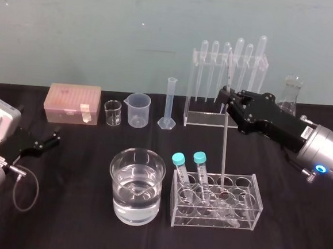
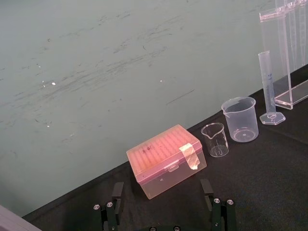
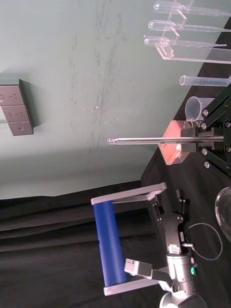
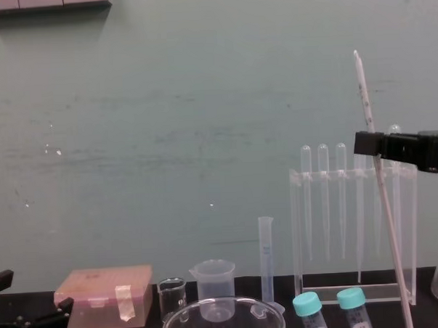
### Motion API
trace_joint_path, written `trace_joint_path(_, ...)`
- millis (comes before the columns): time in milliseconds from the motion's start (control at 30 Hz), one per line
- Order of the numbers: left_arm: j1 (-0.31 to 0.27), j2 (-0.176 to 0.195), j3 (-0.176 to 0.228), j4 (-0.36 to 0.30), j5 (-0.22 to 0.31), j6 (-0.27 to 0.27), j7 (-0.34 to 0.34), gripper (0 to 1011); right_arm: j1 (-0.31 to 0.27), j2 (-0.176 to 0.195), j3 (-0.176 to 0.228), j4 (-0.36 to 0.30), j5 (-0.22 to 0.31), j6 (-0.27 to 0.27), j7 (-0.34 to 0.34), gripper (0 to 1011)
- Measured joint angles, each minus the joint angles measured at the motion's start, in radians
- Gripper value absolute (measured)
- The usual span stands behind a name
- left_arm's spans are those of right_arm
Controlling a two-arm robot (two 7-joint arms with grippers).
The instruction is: Hold the thermometer with one hand and immerse one end into the beaker, then reinsert it into the test tube rack.
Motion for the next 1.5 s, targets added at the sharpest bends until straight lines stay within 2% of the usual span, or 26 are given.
trace_joint_path(467,0.000,0.000,0.000,0.000,0.000,0.000,0.000,1008,-0.008,-0.031,-0.011,0.040,-0.051,-0.013,0.003,56)
trace_joint_path(800,0.000,0.000,0.000,0.000,0.000,0.000,0.000,1008,-0.012,-0.036,-0.018,0.046,-0.077,-0.009,0.007,56)
trace_joint_path(1367,0.000,0.000,0.000,0.000,0.000,0.000,0.000,1008,-0.012,-0.035,-0.016,0.046,-0.073,-0.006,0.006,56)
trace_joint_path(1500,0.000,0.000,0.000,0.000,0.000,0.000,0.000,1008,-0.012,-0.034,-0.016,0.046,-0.072,-0.005,0.006,110)
